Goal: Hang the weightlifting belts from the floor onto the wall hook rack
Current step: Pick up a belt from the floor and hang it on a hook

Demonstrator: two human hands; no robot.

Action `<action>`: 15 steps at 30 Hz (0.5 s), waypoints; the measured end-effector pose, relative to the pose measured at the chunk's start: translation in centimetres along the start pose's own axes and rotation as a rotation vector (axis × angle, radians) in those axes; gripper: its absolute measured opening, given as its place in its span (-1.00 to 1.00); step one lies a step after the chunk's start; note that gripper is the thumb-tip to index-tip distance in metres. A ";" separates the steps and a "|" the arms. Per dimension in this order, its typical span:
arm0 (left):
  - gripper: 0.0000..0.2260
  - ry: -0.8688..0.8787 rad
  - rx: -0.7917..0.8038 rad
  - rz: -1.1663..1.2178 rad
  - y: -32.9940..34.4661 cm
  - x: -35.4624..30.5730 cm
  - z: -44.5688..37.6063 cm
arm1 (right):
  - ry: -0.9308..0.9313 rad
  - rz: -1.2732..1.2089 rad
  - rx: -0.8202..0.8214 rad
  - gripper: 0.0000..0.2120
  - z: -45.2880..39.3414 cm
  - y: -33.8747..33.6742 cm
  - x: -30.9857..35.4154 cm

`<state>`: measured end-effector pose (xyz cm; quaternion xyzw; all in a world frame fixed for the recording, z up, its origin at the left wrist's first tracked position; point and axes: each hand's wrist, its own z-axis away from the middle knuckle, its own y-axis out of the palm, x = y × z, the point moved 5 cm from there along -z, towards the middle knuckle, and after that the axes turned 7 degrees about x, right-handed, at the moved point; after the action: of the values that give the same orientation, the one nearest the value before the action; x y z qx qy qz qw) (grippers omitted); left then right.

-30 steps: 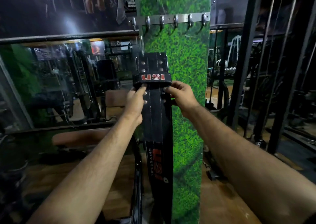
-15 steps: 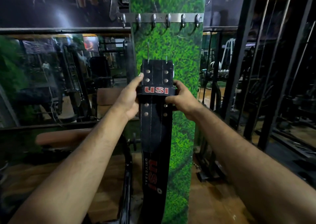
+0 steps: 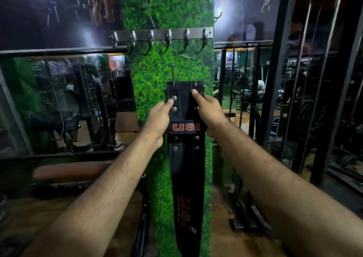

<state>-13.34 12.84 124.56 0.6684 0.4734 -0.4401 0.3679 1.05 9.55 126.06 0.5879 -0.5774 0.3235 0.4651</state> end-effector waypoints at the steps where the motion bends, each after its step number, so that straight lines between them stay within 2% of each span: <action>1: -0.77 -0.012 -0.027 -0.018 0.5 -0.3 -0.4 | -0.005 0.002 0.012 -0.79 -0.3 -0.3 0.0; 4: -0.58 -0.065 -0.097 -0.092 1.6 -0.9 -1.8 | -0.063 0.049 0.057 -0.74 -1.6 -1.2 0.0; 10: -0.48 0.008 -0.106 -0.008 4.0 -2.0 -4.7 | -0.238 0.184 -0.006 -0.78 -3.3 -3.4 2.6; 13: -0.58 0.118 -0.154 0.002 5.1 -3.4 -6.0 | -0.284 0.206 0.010 -0.81 -4.4 -4.4 3.7; 15: -0.73 0.187 -0.197 -0.018 5.8 -4.3 -6.9 | -0.309 0.230 0.002 -0.72 -5.3 -4.7 4.3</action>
<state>-6.88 16.13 131.34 0.6628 0.5526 -0.3307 0.3820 7.03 12.28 131.08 0.5611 -0.7051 0.2812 0.3302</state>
